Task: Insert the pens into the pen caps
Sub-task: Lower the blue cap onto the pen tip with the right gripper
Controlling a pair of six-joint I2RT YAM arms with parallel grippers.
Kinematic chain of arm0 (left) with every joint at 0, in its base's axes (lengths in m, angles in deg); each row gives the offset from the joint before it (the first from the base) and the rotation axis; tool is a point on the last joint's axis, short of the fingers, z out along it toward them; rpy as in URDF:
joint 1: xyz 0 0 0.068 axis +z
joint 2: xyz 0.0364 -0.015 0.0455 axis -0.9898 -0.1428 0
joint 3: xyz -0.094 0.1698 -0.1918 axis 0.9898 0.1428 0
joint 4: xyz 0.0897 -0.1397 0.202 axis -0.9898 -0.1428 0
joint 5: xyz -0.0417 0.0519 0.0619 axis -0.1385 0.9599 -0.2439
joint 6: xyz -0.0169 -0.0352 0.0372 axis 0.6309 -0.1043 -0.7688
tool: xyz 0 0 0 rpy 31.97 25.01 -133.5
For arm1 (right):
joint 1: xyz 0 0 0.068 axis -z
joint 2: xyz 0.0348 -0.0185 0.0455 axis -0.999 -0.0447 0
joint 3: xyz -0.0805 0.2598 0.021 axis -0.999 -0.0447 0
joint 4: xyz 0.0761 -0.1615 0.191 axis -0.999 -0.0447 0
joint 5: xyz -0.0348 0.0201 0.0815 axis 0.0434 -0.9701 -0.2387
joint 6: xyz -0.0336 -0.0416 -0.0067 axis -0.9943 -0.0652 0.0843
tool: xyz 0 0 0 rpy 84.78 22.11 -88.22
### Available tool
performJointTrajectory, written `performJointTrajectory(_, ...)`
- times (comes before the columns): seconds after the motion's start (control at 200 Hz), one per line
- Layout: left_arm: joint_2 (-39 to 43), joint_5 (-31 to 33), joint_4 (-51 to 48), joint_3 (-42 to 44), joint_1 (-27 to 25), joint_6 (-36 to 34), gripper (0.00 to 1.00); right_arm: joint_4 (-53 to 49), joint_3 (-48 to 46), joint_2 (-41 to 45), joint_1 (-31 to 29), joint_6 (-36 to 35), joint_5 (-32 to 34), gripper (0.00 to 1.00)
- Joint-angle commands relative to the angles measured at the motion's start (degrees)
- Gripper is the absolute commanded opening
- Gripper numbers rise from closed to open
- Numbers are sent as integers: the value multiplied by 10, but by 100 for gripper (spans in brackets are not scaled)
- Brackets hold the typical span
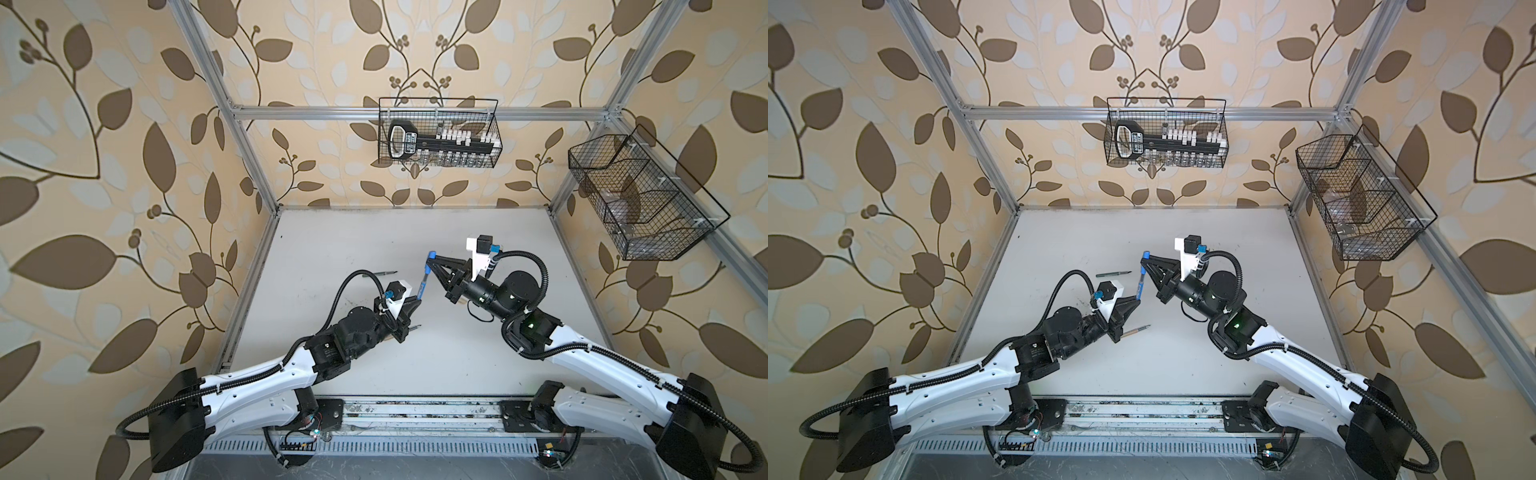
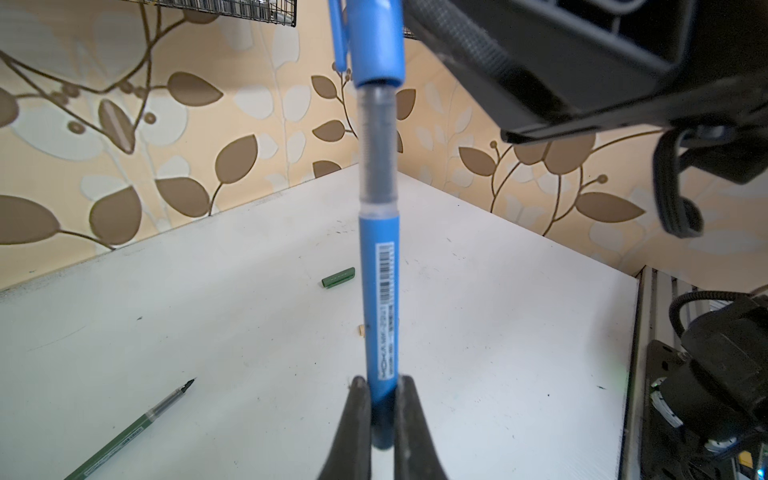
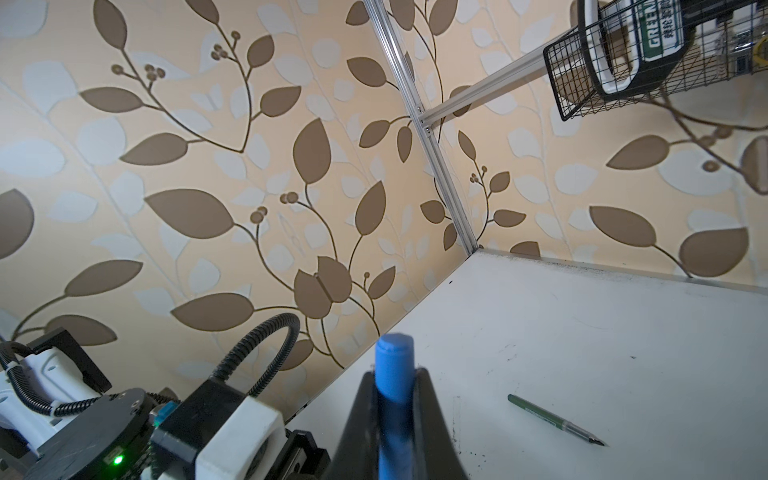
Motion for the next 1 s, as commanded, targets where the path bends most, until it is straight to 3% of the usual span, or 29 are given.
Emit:
performJointTrajectory(0.0,19,10,41,-6,-2,-5,0,-31,-8,9,-5,-10,4,0)
performJointTrajectory(0.995,3,-7,44,-22,-2,-14,0,-11,-6,-12,-13,-1,-4,0)
